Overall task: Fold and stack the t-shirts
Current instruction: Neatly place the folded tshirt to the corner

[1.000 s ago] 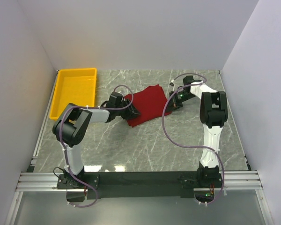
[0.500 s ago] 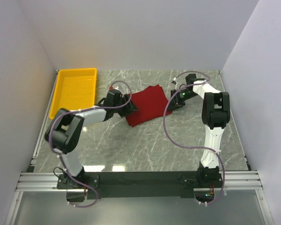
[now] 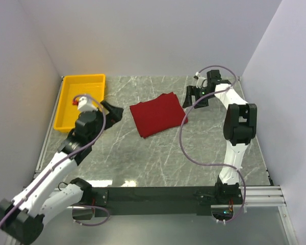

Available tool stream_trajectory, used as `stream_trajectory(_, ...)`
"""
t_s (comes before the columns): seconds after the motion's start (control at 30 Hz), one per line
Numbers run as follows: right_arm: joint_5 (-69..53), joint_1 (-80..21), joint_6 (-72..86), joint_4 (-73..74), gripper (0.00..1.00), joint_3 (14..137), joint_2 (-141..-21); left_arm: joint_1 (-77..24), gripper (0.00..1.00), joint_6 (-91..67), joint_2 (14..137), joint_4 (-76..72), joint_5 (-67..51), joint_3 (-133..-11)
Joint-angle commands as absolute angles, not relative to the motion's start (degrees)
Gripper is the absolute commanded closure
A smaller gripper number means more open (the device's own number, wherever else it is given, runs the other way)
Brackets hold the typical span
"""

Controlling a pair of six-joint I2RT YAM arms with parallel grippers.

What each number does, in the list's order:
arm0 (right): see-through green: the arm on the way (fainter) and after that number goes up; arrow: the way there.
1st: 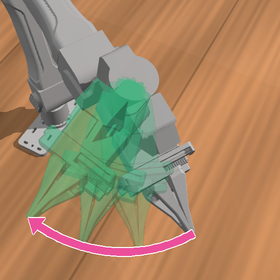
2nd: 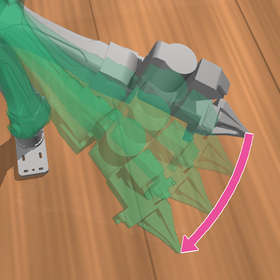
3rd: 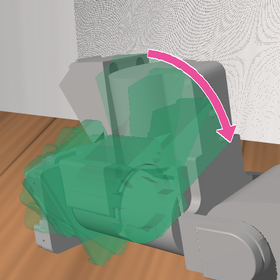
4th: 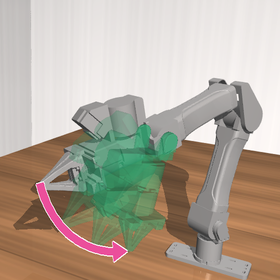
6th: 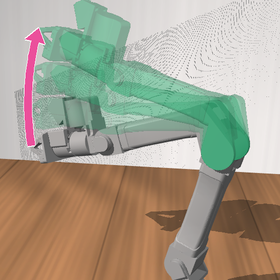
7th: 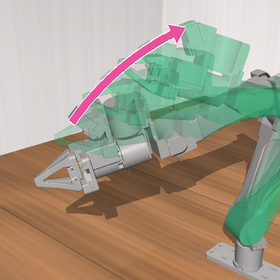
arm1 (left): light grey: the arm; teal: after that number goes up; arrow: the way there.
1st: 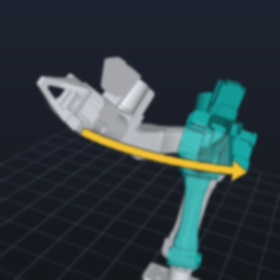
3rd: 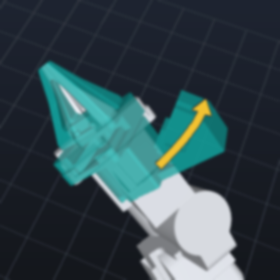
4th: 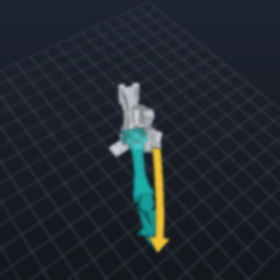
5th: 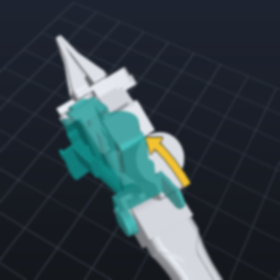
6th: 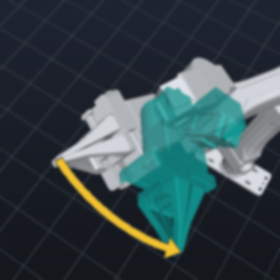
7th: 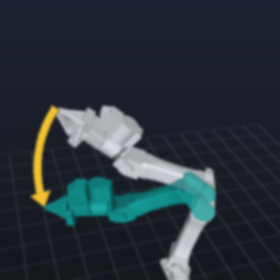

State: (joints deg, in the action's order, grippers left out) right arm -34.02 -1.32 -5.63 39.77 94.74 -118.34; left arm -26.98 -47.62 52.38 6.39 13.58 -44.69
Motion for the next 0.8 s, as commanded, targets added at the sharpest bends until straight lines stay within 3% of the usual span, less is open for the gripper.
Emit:
stream_trajectory(0.0, -29.6, -4.4, -1.4, 38.7, 0.08, 100.5, -122.7, -26.8, 0.03, -52.8, 46.2, 13.9, 15.8, -38.9)
stream_trajectory(0.17, -27.9, -6.7, -0.1, 38.8, 0.07, 103.4, -126.5, -26.8, 0.04, -58.2, 34.0, 18.5, 16.7, -33.1)
stream_trajectory(0.37, -25.5, -7.8, 1.5, 41.7, 0.07, 105.5, -129.0, -26.8, 0.04, -58.9, 29.4, 21.8, 16.7, -32.1)
stream_trajectory(0.77, -30.7, -10.1, -0.1, 44.9, 0.35, 99.2, -127.6, -26.8, 0.04, -58.1, 30.8, 21.6, 15.0, -33.0)
